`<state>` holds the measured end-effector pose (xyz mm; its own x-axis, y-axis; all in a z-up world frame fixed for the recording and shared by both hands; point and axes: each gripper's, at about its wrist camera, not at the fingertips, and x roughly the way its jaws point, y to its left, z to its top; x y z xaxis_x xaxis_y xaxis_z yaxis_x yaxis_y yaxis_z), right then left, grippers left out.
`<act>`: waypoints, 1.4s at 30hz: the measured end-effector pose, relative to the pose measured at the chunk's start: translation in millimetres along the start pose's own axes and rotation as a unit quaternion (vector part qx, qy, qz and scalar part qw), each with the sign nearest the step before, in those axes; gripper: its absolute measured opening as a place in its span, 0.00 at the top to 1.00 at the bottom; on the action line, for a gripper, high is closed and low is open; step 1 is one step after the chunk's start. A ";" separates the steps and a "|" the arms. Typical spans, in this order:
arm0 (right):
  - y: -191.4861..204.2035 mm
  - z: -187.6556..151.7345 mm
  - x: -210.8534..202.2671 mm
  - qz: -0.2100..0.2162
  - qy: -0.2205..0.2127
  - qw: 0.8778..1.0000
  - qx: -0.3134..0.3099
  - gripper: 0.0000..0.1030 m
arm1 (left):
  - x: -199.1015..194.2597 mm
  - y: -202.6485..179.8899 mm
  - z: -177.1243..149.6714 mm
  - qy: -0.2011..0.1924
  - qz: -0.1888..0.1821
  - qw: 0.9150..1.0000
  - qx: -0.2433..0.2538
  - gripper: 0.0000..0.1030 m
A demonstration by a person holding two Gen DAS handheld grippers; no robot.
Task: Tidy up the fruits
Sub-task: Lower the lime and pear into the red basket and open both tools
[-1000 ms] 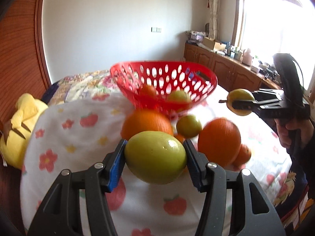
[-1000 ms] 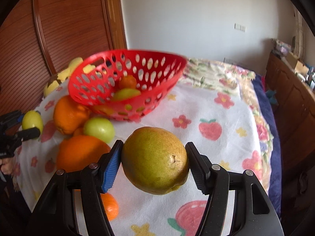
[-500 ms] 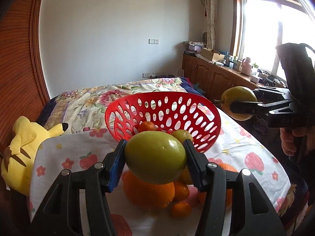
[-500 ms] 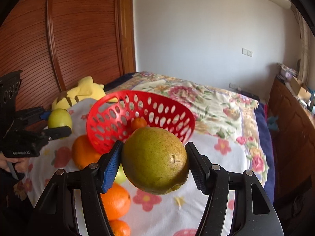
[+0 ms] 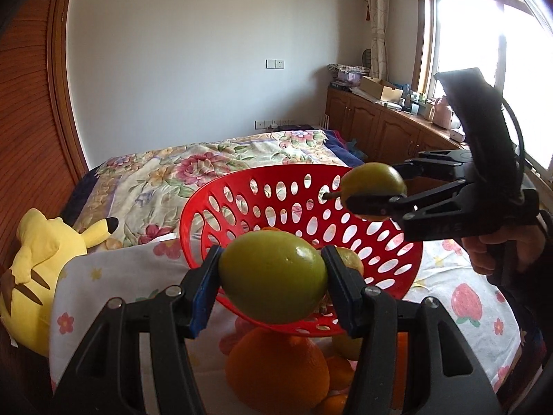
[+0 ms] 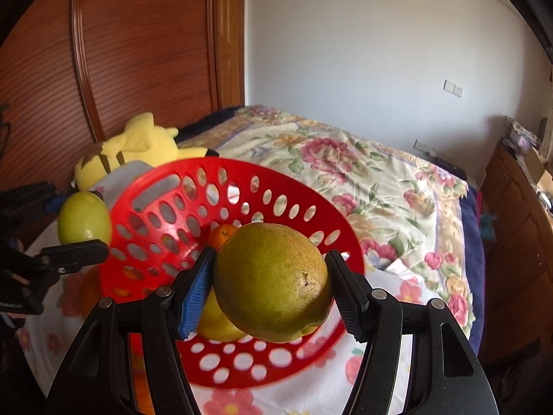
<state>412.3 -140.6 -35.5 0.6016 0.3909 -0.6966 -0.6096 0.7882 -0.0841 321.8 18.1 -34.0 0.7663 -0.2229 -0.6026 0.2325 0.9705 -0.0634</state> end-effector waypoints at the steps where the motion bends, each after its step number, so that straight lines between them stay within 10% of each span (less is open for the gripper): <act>1: 0.2 -0.1 5.9 0.000 0.005 1.000 -0.001 0.36 | 1.5 0.6 0.5 0.001 0.001 1.000 0.000 0.46; 15: 12.2 -12.3 41.7 -0.012 0.052 0.998 -0.027 0.36 | 19.2 3.3 3.8 0.015 0.004 1.000 0.000 0.46; 42: 8.6 -17.9 24.2 0.004 0.006 1.000 0.015 0.37 | 41.3 -9.8 4.6 0.042 0.007 0.999 0.013 0.45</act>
<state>412.4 -132.8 -65.9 0.5910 0.3918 -0.7051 -0.5979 0.7996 -0.0568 353.9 -1.0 -54.6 0.7166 -0.1993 -0.6684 0.2384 0.9706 -0.0337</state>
